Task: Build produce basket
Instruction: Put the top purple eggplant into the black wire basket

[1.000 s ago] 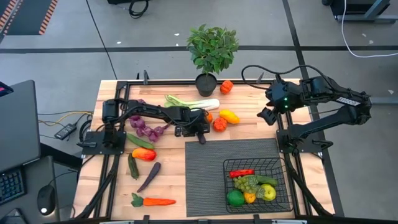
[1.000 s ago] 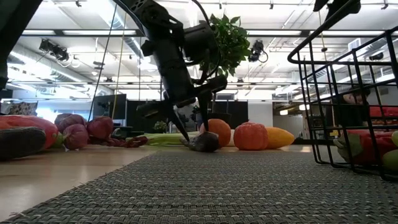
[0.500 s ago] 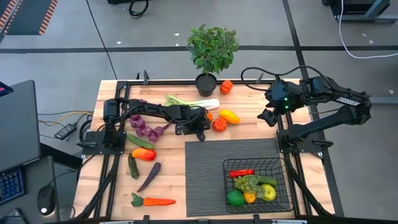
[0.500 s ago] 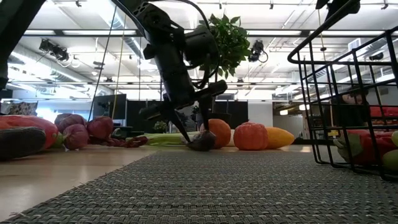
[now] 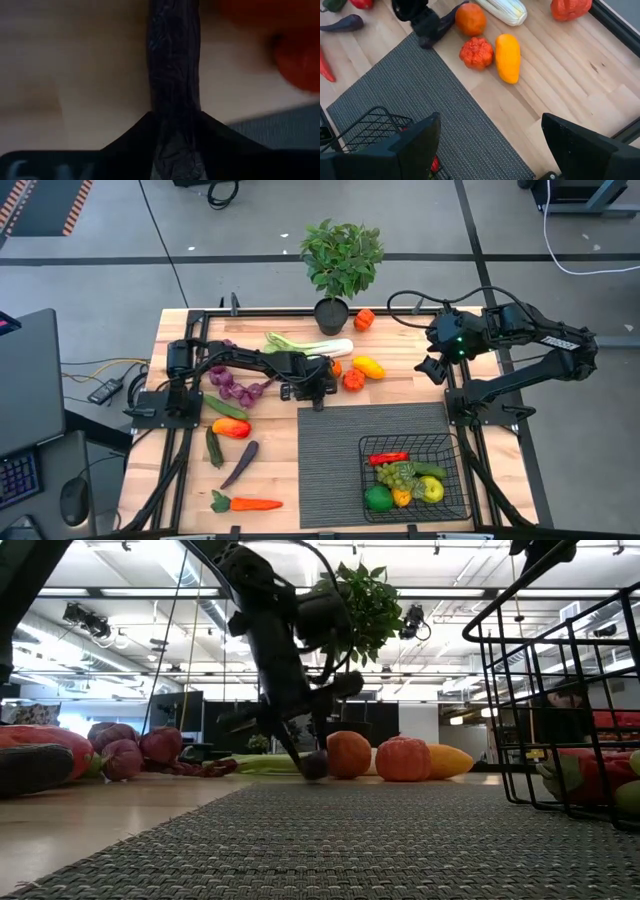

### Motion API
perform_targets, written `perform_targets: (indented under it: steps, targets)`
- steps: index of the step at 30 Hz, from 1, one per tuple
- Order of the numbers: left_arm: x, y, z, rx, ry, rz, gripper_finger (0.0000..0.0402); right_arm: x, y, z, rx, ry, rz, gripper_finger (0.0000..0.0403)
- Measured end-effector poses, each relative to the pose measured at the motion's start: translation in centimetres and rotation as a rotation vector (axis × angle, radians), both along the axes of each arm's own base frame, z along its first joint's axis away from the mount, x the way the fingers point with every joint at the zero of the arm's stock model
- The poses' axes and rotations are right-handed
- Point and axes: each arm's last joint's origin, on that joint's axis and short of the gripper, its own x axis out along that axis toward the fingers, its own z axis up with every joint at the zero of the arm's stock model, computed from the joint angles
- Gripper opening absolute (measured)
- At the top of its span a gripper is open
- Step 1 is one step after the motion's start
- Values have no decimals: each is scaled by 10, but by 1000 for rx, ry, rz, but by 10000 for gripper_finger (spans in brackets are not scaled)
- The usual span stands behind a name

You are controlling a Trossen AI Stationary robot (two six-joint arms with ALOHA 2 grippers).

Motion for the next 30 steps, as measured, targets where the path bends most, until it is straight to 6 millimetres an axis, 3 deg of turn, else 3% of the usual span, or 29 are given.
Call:
perform_targets:
  steps: [6, 12, 21, 25, 30]
  targets:
    - [-1, -10, 24, 2, -78, -55, 117, 0, 0, 0, -16, 2, -6, 348]
    - [-8, -28, 76, 52, -224, -167, 121, -1, -2, 0, -32, -4, -56, 348]
    - [-8, -69, 155, 386, -585, -644, 126, -1, -2, 1, 20, -29, -145, 348]
    - [1, -93, 173, 541, -765, -790, 127, 1, -2, 1, 24, -43, -174, 348]
    - [14, -118, 180, 700, -961, -830, 127, 1, -1, 1, 91, -67, -240, 348]
